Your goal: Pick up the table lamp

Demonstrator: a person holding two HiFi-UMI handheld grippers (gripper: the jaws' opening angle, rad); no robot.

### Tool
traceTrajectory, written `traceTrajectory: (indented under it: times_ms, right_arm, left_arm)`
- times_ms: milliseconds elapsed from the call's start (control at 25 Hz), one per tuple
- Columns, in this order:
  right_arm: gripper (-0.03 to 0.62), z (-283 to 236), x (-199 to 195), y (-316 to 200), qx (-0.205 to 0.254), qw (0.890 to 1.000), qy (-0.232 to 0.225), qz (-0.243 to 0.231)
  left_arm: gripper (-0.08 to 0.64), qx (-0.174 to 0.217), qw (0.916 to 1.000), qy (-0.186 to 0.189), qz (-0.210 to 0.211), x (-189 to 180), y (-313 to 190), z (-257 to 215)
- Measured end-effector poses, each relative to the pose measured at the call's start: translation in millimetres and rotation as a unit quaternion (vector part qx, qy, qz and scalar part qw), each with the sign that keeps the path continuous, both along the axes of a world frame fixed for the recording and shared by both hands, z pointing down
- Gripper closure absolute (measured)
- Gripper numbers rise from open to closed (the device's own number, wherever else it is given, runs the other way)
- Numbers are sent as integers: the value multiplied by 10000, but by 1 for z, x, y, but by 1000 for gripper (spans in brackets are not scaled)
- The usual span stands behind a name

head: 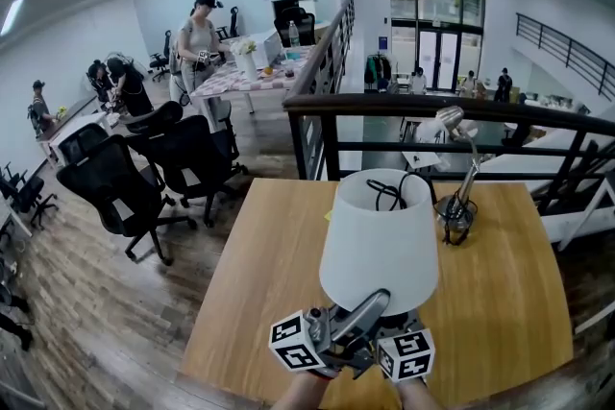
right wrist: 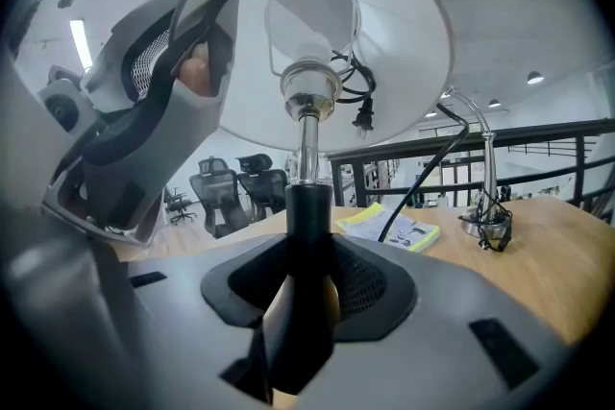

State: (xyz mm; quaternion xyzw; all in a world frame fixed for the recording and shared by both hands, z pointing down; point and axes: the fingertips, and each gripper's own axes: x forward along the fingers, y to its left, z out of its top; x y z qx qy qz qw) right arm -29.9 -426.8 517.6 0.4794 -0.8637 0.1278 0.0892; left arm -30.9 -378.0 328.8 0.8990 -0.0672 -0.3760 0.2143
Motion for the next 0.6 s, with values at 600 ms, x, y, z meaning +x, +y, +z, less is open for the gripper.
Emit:
traceTrajectory:
  times_ms: [600]
  right_arm:
    - [456, -35, 6, 5, 359, 9993, -81, -29]
  left_arm:
    - [549, 363, 9993, -68, -5, 10, 20, -30]
